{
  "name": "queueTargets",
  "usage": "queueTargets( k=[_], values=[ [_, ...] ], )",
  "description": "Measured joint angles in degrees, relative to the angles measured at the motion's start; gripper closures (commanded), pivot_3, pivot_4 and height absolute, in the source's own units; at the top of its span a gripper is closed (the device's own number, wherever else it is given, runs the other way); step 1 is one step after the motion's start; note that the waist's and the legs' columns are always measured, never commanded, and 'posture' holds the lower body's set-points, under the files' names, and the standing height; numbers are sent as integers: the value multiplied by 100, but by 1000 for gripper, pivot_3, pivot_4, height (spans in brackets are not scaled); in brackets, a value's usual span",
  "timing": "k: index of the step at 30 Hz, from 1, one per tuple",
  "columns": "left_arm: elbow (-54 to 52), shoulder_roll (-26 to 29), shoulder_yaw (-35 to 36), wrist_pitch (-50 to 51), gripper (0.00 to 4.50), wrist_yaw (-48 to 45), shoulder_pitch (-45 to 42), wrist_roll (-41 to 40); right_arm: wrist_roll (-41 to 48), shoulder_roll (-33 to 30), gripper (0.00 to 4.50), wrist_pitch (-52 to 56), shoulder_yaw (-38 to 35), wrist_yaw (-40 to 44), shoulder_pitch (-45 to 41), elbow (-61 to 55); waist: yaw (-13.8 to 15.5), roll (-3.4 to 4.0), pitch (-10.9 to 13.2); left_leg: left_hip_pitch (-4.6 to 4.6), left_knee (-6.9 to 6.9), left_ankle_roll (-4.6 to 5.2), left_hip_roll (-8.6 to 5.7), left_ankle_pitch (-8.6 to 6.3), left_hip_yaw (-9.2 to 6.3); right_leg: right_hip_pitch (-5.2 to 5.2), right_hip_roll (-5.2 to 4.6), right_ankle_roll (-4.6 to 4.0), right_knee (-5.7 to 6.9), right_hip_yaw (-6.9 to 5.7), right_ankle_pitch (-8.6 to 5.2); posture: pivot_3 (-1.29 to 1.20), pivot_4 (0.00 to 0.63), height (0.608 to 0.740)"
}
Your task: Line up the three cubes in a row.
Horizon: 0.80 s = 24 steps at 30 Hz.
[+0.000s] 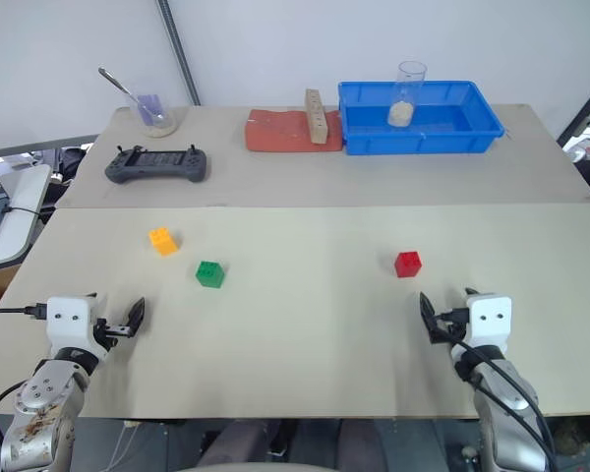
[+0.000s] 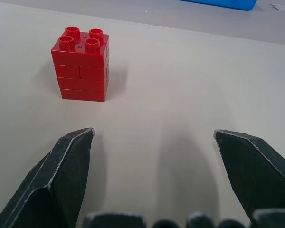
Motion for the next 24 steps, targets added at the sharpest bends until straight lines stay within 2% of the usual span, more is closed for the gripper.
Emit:
queueTargets(
  k=[6,8,11,15,17,19,22,24],
  values=[
    [115,6,73,7,65,-99,-102,-166,-100,14,0,-252,23,29,-53,174,-4,-8,3,2,1,-1,4,0,0,1,6,0,0,1,0,0,150,740],
    [110,101,154,100,65,-357,-151,-469,-174,13,0,-325,70,36,-26,162,-8,-21,9,0,1,-1,8,0,0,-3,12,0,0,2,0,0,150,740],
    [-232,703,446,537,65,-946,-435,-1224,-243,12,0,-333,197,59,51,44,-6,-44,17,-17,4,-18,32,0,-6,-24,41,-16,1,0,8,0,150,740],
    [-861,1733,573,1233,65,-1696,-1040,-2038,-242,34,0,-300,334,66,47,-60,-7,-35,20,-16,3,-27,43,-2,0,-30,60,-64,0,11,36,0,150,740],
    [-1074,2208,340,1653,65,-2126,-1663,-2429,-235,75,0,-236,399,48,-12,-84,-13,-31,22,-12,2,-31,50,-2,3,-30,67,-73,-2,13,41,0,150,740],
    [-1144,2429,12,1956,65,-2411,-2267,-2680,-235,123,0,-183,443,12,-86,-90,-14,-28,24,-12,1,-36,55,-1,3,-32,75,-79,0,12,45,0,150,740],
    [-1185,2617,-808,2402,65,-2951,-3454,-2993,-269,184,0,-21,540,-71,-273,-81,-42,-30,26,-15,1,-46,63,3,9,-41,85,-93,1,13,54,0,150,740],
    [-1262,2633,-1268,2505,65,-3310,-3889,-3075,-323,256,0,14,644,-114,-388,-73,-98,-29,26,-12,-5,-46,69,2,22,-46,84,-97,5,18,56,0,150,740]
  ],
)
